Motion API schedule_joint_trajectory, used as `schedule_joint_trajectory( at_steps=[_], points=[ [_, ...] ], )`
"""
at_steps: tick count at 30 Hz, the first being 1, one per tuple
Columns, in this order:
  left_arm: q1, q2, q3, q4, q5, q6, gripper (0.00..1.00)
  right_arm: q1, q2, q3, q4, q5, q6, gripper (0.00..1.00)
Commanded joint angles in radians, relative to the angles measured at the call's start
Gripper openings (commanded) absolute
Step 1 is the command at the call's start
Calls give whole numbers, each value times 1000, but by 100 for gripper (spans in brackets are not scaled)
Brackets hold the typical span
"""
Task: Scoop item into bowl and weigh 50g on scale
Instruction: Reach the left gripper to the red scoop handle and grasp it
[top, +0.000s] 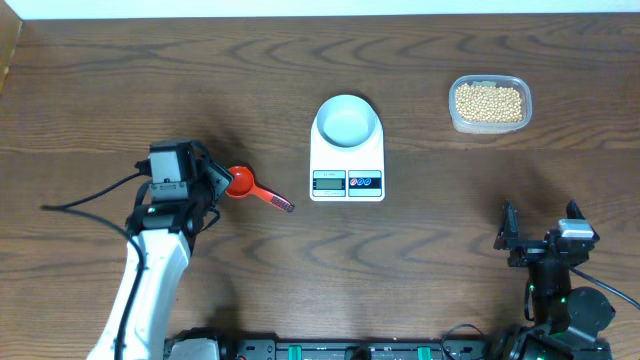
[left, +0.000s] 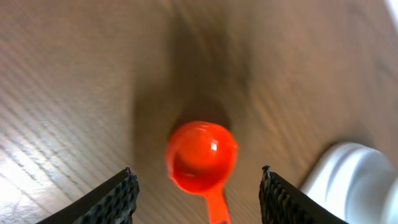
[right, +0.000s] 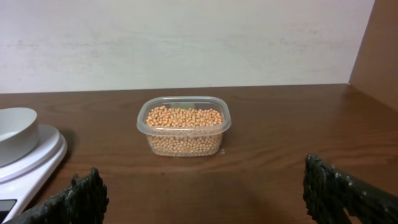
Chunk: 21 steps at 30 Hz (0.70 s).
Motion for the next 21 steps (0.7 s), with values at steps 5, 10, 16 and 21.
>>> schedule_joint_trajectory(
  at_steps=[5, 10, 16, 21],
  points=[
    [-2, 136, 16, 15, -120, -20, 65, 3, -3, -4, -2, 1, -8, 99],
    [-3, 211, 16, 76, -119, -20, 65, 3, -3, -4, -2, 1, -8, 99],
    [-40, 272, 16, 118, -119, -19, 65, 3, -3, -4, -2, 1, -8, 99],
    [-93, 309, 16, 150, -120, -16, 66, 3, -3, -4, -2, 1, -8, 99]
  ],
)
